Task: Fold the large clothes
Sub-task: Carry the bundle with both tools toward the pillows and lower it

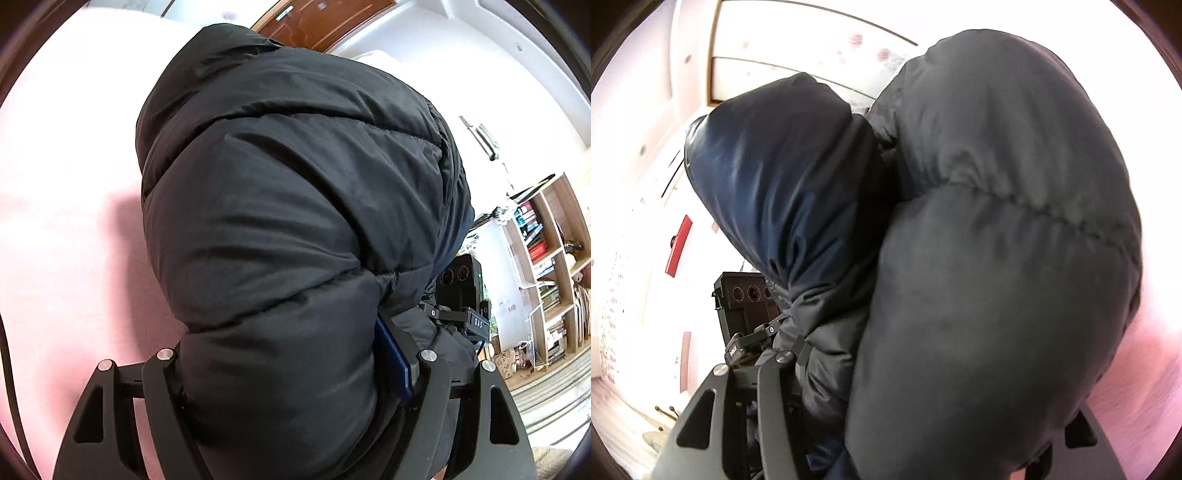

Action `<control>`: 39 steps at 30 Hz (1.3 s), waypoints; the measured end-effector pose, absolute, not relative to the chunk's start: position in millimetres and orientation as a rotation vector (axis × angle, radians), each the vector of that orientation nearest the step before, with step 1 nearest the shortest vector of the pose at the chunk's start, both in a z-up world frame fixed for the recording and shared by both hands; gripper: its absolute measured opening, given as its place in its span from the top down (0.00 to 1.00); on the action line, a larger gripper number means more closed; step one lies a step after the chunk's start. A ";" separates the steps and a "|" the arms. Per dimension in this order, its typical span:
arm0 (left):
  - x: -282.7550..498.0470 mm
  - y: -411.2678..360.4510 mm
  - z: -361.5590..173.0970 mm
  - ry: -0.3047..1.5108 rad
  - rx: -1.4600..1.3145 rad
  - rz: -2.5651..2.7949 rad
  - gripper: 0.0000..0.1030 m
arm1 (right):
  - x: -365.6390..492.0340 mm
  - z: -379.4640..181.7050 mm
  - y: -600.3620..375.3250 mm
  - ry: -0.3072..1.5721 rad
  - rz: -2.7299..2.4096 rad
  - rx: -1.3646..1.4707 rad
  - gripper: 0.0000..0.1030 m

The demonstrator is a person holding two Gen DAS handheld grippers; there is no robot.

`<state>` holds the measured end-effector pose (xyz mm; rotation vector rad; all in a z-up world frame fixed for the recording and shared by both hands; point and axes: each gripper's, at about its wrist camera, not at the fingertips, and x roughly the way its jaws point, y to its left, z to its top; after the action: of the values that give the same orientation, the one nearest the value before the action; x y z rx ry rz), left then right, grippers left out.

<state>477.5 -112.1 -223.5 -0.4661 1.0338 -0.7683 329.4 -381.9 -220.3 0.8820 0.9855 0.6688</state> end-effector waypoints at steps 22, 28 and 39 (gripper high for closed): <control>522.8 255.2 -117.2 0.913 -0.268 -0.386 0.17 | 473.0 -138.2 -16.6 0.894 0.985 0.836 0.46; 566.2 295.4 -182.8 0.944 -0.312 -0.328 0.17 | 518.2 -205.5 37.8 0.947 0.959 0.882 0.46; 605.5 315.0 -270.4 0.865 -0.420 -0.198 0.00 | 577.1 -291.9 75.8 0.958 0.818 0.861 0.46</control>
<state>605.5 315.0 -270.4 -0.4200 0.8646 -0.1983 577.1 75.8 -291.9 0.8606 0.9578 0.8180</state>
